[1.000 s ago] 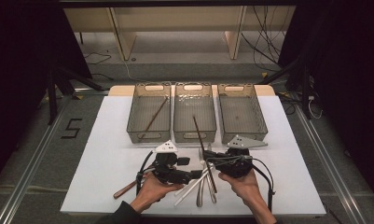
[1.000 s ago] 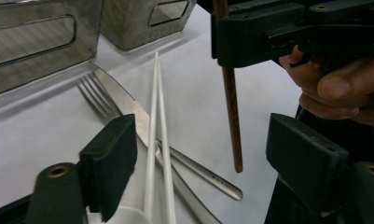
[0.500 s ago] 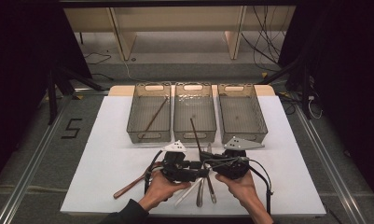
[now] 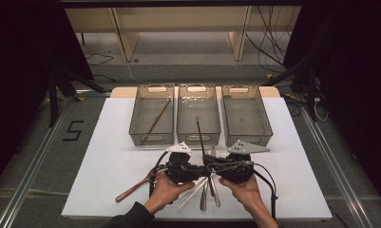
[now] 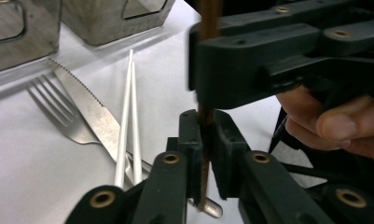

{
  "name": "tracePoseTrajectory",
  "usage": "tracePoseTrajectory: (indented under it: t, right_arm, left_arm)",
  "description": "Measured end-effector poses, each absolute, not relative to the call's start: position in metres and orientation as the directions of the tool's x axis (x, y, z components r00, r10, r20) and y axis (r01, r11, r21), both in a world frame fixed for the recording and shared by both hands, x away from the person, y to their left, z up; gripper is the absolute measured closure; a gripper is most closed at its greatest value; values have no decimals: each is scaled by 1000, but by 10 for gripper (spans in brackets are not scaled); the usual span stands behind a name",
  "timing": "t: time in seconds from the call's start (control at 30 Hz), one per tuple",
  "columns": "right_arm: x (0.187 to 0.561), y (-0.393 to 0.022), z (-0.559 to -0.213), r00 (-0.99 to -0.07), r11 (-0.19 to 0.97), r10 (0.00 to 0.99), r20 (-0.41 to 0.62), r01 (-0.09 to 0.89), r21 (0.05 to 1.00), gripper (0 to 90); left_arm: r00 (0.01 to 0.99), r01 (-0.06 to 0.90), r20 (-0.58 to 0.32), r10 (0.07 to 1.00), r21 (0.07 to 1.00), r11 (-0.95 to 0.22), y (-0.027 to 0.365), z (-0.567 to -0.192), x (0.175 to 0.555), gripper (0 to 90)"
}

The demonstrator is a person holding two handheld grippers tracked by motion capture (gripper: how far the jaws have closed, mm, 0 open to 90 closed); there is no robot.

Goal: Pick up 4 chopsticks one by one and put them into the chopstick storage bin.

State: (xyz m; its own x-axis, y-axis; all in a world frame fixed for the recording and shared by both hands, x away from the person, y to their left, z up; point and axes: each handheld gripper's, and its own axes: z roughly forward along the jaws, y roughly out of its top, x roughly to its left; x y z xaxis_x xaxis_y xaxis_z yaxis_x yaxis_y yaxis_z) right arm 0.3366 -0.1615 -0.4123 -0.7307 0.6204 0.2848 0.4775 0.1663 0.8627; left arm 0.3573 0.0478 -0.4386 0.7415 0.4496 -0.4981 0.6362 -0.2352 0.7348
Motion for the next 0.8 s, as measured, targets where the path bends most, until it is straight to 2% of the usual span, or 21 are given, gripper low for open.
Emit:
tracePoseTrajectory:
  t: [0.17,0.27,0.3,0.33,0.37,0.47,0.57,0.6,0.63,0.67,0.8]
  right_arm:
    - [336,-162,-412,-732,160,615,294,481,862,838]
    - [335,-167,-407,-740,133,599,306,468,874,759]
    - [335,-167,-407,-740,133,599,306,468,874,759]
    - [335,-172,-404,-746,123,590,309,462,878,699]
    - [335,-174,-403,-752,126,582,310,460,879,690]
    - [333,-183,-404,-752,141,595,284,446,884,617]
    - [331,-189,-407,-746,163,608,273,454,876,582]
    - [328,-193,-410,-742,182,619,257,454,872,537]
    - [328,-193,-410,-742,182,619,257,454,872,537]
    - [325,-197,-414,-734,203,634,242,460,865,485]
    - [321,-202,-419,-729,231,650,214,458,858,456]
  left_arm:
    - [744,634,-490,454,732,-250,48,-436,357,840]
    - [743,635,-483,464,728,-258,54,-430,360,840]
    - [743,635,-483,464,728,-258,54,-430,360,840]
    - [741,634,-475,474,729,-259,60,-427,363,841]
    - [741,634,-475,474,729,-259,60,-427,363,840]
    - [738,632,-463,491,729,-263,73,-416,370,840]
    - [733,634,-457,503,727,-263,81,-411,374,840]
    - [734,629,-443,515,730,-268,89,-406,378,840]
    - [734,629,-443,515,730,-268,89,-406,378,840]
    - [732,628,-433,527,728,-275,97,-402,381,840]
    - [729,621,-400,555,727,-293,109,-395,386,839]
